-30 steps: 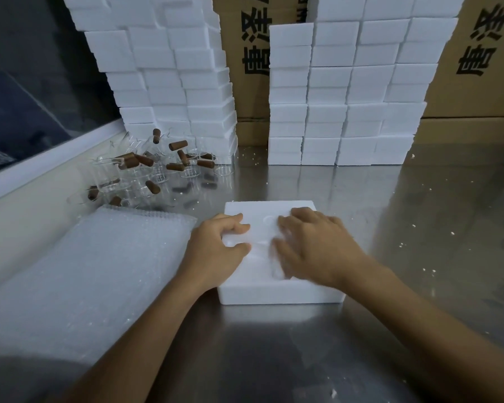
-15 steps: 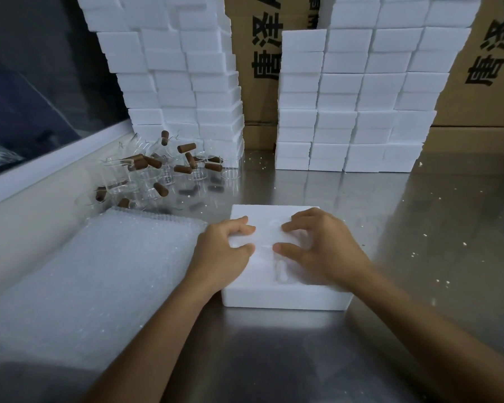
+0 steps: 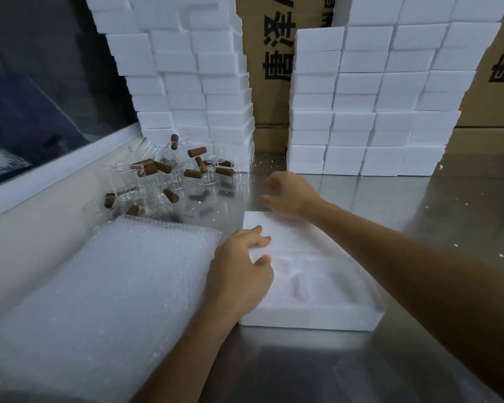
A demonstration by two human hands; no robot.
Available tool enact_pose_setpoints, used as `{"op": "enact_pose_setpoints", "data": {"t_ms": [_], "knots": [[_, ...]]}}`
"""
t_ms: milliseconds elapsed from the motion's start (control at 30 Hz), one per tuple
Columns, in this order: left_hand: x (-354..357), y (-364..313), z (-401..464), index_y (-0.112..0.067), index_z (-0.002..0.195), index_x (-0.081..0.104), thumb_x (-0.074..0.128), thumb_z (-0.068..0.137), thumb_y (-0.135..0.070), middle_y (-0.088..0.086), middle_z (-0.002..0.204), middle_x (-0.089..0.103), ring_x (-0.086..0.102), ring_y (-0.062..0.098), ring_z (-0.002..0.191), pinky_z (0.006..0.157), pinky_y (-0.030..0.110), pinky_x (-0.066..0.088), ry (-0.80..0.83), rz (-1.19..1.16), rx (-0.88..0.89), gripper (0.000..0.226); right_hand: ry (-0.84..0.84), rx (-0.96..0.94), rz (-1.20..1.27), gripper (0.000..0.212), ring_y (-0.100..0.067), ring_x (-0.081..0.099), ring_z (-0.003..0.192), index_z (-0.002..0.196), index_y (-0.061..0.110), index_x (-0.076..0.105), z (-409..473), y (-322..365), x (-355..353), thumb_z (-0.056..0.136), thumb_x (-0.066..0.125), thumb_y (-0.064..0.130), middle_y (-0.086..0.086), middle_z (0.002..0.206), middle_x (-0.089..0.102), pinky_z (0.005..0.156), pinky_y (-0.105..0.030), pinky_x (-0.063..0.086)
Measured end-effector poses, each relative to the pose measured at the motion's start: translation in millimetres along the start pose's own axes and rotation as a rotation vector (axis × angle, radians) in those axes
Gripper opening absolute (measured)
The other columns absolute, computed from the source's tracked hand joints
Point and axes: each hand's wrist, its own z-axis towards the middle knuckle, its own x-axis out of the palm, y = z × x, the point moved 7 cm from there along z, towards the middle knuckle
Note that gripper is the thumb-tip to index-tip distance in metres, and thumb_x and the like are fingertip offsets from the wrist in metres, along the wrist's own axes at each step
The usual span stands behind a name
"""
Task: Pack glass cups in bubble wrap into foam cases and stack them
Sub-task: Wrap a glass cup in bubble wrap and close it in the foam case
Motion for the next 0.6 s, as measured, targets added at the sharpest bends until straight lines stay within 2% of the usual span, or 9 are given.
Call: {"op": "enact_pose_setpoints", "data": {"t_ms": [67, 200, 300, 400, 500, 533, 600], "knots": [[0, -1, -1, -0.028, 0.117, 0.068, 0.064, 0.09, -0.01, -0.022, 0.139, 0.053, 0.045, 0.003, 0.13, 0.101, 0.016, 0.029, -0.015, 0.026, 0.01, 0.033, 0.012, -0.035, -0.047, 0.051, -0.025, 0.056, 0.116, 0.132, 0.012, 0.055, 31, 5, 12, 0.086, 0.069, 0.027, -0.008, 0.131, 0.058, 0.087, -0.028, 0.042], [-1, -2, -1, -0.027, 0.121, 0.067, 0.065, 0.091, -0.011, -0.021, 0.142, 0.051, 0.044, 0.004, 0.132, 0.102, 0.016, 0.03, -0.044, 0.047, 0.021, 0.034, 0.032, -0.07, -0.121, 0.075, -0.031, 0.049, 0.129, 0.149, 0.015, 0.034, 86, 16, 33, 0.085, 0.071, 0.03, -0.006, 0.154, 0.036, 0.102, -0.041, 0.044], [-1, -4, -2, -0.028, 0.122, 0.066, 0.065, 0.091, -0.013, -0.021, 0.142, 0.05, 0.044, 0.003, 0.132, 0.104, 0.017, 0.032, -0.057, 0.074, 0.031, 0.034, 0.067, -0.08, -0.185, 0.08, -0.036, 0.044, 0.134, 0.153, 0.014, 0.025, 114, 21, 47, 0.087, 0.068, 0.03, -0.008, 0.158, 0.03, 0.106, -0.047, 0.04], [0, -4, -3, -0.028, 0.122, 0.066, 0.066, 0.091, -0.017, -0.023, 0.141, 0.05, 0.045, 0.002, 0.131, 0.1, 0.014, 0.029, -0.05, 0.061, 0.039, 0.033, 0.08, -0.045, -0.216, 0.063, -0.035, 0.051, 0.125, 0.145, 0.011, 0.039, 129, 15, 60, 0.089, 0.065, 0.026, -0.012, 0.146, 0.045, 0.098, -0.042, 0.044], [1, -4, -3, -0.029, 0.122, 0.066, 0.066, 0.091, -0.018, -0.025, 0.14, 0.05, 0.045, 0.001, 0.13, 0.097, 0.013, 0.028, -0.049, 0.061, 0.042, 0.033, 0.021, -0.018, -0.242, 0.019, -0.026, 0.06, 0.088, 0.11, 0.011, 0.059, 133, 5, 63, 0.095, 0.058, 0.022, -0.012, 0.114, 0.062, 0.071, -0.032, 0.045], [2, -4, -3, -0.029, 0.121, 0.066, 0.066, 0.09, -0.017, -0.025, 0.14, 0.05, 0.044, 0.001, 0.13, 0.097, 0.012, 0.028, -0.05, 0.061, 0.046, 0.033, 0.02, -0.007, -0.258, 0.013, -0.021, 0.057, 0.076, 0.1, 0.011, 0.058, 132, 2, 62, 0.097, 0.055, 0.023, -0.011, 0.101, 0.063, 0.063, -0.029, 0.042], [2, -4, -3, -0.029, 0.119, 0.067, 0.066, 0.09, -0.015, -0.025, 0.14, 0.05, 0.043, -0.001, 0.129, 0.097, 0.01, 0.026, -0.048, 0.065, 0.057, 0.033, 0.024, 0.003, -0.279, 0.019, -0.017, 0.051, 0.066, 0.092, 0.01, 0.056, 126, -2, 57, 0.098, 0.053, 0.028, -0.006, 0.083, 0.056, 0.054, -0.027, 0.036]]}}
